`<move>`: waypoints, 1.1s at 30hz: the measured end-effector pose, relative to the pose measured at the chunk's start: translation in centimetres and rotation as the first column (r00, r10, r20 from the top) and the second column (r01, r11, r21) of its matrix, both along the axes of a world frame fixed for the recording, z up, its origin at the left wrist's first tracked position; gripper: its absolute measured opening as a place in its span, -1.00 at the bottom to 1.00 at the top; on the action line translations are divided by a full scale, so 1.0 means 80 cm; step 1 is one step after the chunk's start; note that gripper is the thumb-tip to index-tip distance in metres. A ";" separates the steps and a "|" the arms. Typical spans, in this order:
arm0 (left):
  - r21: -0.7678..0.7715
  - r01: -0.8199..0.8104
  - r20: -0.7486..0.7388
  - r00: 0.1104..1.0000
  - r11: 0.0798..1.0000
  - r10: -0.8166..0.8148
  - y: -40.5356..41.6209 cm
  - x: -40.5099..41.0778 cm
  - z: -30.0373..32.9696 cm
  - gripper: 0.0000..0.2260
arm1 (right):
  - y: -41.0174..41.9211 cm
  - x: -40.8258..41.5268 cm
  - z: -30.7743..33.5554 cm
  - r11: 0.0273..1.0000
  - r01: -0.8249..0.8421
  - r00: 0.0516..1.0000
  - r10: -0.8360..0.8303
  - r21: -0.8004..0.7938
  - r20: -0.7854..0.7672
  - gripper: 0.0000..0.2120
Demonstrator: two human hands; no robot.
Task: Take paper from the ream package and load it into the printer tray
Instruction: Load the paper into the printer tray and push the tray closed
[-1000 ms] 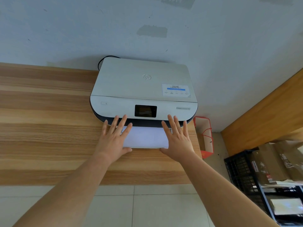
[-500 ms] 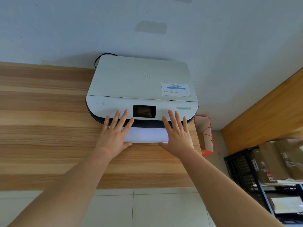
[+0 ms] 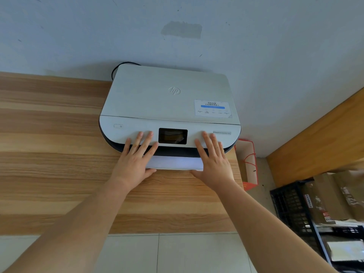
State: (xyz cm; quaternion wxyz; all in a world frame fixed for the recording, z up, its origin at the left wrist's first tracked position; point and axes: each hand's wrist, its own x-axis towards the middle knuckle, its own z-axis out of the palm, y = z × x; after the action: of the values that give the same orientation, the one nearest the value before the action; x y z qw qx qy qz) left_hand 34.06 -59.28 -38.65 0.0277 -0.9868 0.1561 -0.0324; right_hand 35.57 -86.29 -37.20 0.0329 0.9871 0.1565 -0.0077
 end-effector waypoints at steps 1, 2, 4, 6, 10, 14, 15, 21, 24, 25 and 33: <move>-0.001 -0.001 0.005 1.000 1.000 0.001 0.000 0.000 -0.001 -0.20 | 0.001 0.000 -0.001 1.000 0.003 1.000 -0.003 0.005 0.008 -0.09; -0.001 -0.003 0.013 1.000 1.000 0.003 -0.001 0.000 -0.002 -0.21 | 0.001 0.000 -0.003 1.000 0.006 1.000 -0.006 0.008 0.016 -0.10; -0.003 -0.004 0.033 0.999 1.000 0.004 -0.002 0.000 -0.004 -0.23 | 0.002 0.000 -0.007 1.000 0.013 0.999 -0.014 0.023 0.033 -0.11; -0.008 -0.004 0.047 0.999 1.000 0.005 -0.003 0.000 -0.005 -0.24 | 0.001 0.000 -0.010 0.999 0.014 0.999 -0.016 0.044 0.050 -0.11; -0.018 -0.007 0.058 0.998 1.000 0.008 -0.006 0.001 -0.005 -0.26 | 0.000 0.001 -0.014 0.998 0.012 0.998 -0.016 0.056 0.068 -0.13; -0.023 -0.021 0.067 0.997 1.000 0.022 -0.008 0.001 -0.005 -0.29 | 0.001 0.000 -0.017 0.997 0.019 0.995 -0.026 0.081 0.094 -0.16; -0.027 -0.022 0.069 0.997 0.999 0.024 -0.009 0.001 -0.005 -0.29 | 0.001 0.001 -0.018 0.996 0.018 0.995 -0.027 0.083 0.101 -0.17; -0.039 -0.052 0.073 0.996 0.998 0.055 -0.014 0.004 -0.007 -0.33 | 0.005 0.002 -0.021 0.996 0.035 0.993 -0.045 0.087 0.111 -0.19; -0.047 -0.064 0.082 0.994 0.997 0.067 -0.017 0.004 -0.008 -0.34 | 0.007 0.003 -0.022 0.995 0.045 0.992 -0.055 0.089 0.117 -0.20; -0.049 -0.067 0.088 0.994 0.997 0.071 -0.018 0.004 -0.008 -0.34 | 0.007 0.004 -0.023 0.995 0.046 0.991 -0.057 0.087 0.121 -0.21; -0.040 -0.092 0.144 0.985 0.995 0.097 -0.018 0.009 -0.018 -0.28 | 0.015 0.006 -0.030 0.991 0.064 0.967 -0.091 0.120 0.240 -0.26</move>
State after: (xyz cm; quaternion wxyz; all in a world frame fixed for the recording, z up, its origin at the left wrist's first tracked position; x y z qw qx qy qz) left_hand 34.76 -60.72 -40.05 0.0243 -0.9884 0.1062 -0.1056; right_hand 36.02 -85.05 -39.59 -0.0032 0.9862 0.1127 0.1215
